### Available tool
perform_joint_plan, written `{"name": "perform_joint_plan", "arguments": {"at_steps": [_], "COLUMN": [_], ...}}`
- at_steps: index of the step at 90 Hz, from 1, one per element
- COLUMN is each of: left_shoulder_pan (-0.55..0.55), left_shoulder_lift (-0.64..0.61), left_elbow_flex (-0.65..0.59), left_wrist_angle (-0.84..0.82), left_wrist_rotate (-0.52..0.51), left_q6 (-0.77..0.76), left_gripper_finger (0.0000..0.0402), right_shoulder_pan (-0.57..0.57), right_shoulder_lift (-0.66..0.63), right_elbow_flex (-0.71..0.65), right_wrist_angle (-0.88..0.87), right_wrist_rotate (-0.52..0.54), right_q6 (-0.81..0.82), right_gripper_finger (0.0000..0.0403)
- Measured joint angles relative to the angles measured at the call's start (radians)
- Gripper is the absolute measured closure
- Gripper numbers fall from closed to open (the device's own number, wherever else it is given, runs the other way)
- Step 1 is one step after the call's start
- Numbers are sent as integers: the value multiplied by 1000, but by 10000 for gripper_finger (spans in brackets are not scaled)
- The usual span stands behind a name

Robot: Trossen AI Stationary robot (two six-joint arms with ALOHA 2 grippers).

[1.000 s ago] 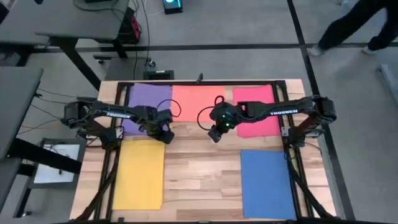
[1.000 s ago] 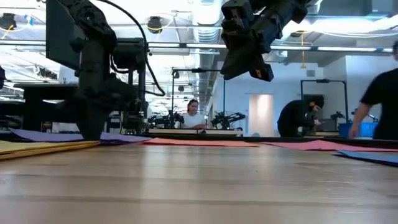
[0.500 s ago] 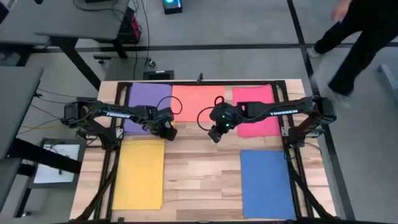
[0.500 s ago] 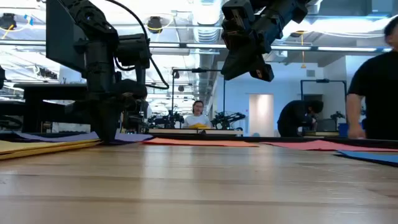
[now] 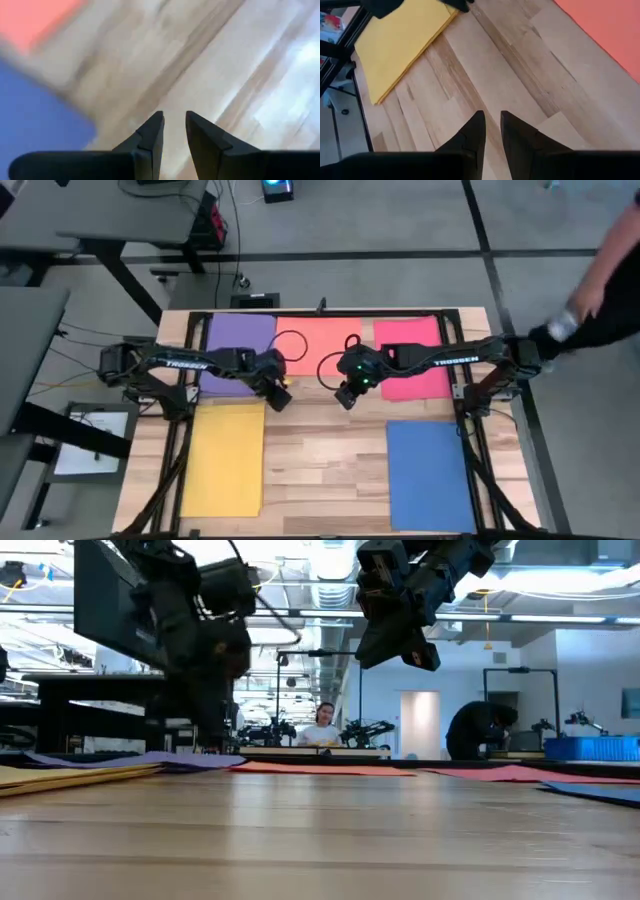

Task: Organize paper
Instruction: Stack the purple paper on top of the other purple paper

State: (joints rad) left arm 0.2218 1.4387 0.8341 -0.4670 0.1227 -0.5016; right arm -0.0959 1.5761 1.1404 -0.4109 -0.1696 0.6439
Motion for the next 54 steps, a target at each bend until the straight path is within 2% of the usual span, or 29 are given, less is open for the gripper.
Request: {"name": "perform_joint_plan", "arguments": {"at_steps": [10,31,54], "left_shoulder_pan": [29,73,81], "left_shoulder_lift": [7,56,181], "left_elbow_flex": [-2,-4,-3], "left_wrist_angle": [22,7,-25], "left_wrist_rotate": [-68,-70,-68], "left_q6": [218,550,706], "left_gripper_finger": [336,336,336], "right_shoulder_pan": [-4,-5,-3], "right_shoulder_lift": [0,0,0], "right_elbow_flex": [0,0,-1], "right_wrist_angle": [0,-1,-3], "right_wrist_rotate": [0,0,0], "right_q6": [-1,-1,18], "right_gripper_finger": [351,351,351]}}
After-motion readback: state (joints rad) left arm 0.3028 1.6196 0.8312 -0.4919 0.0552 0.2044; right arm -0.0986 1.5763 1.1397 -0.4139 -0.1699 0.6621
